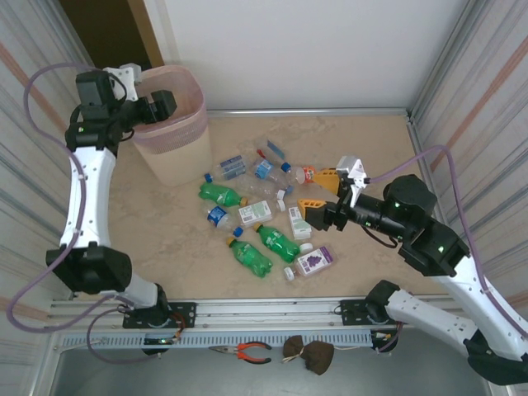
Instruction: Put the plastic bottles in the bin
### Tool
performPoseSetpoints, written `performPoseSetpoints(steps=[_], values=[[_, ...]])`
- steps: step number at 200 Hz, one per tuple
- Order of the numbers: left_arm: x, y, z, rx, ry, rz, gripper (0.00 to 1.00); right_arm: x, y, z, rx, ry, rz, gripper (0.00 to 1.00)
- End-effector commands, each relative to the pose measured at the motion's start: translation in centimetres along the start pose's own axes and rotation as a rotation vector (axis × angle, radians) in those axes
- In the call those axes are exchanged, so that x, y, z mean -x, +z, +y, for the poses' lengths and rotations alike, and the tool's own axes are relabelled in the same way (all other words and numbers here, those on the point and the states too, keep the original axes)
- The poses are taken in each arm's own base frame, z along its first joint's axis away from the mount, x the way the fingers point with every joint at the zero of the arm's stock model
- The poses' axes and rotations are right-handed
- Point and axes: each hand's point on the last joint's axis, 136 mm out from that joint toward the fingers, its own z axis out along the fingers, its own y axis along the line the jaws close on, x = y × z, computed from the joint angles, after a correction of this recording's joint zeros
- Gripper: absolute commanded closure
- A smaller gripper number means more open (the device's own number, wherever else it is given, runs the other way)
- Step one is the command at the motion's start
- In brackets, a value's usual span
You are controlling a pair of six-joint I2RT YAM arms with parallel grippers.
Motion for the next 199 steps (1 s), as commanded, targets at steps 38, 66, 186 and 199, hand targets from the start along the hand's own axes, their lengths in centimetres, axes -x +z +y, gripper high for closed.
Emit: performPoseSetpoints(steps=[38, 66, 186, 199], values=[[-4.2, -4.3, -5.3, -0.246, 0.136, -0.012, 0.15, -6.0, 0.9, -0.2, 0.005, 0.061, 0.245, 0.25], [-7.4, -4.8, -5.6, -0.286, 0.160, 0.014, 0.15, -10.0, 0.9, -1.1, -0.020, 0.017, 0.426, 0.24], [-16.1, -3.2, -2.2, -0.203, 0.082, 0.137, 0.14, -22.2, 6.2, -10.9, -0.506, 0.385, 0.890, 0.29], [-16.1, -3.1, -2.0, -0.187, 0.078, 0.140, 0.14, -23.4, 6.5, -11.9, -0.566, 0.429, 0.925, 0.30]])
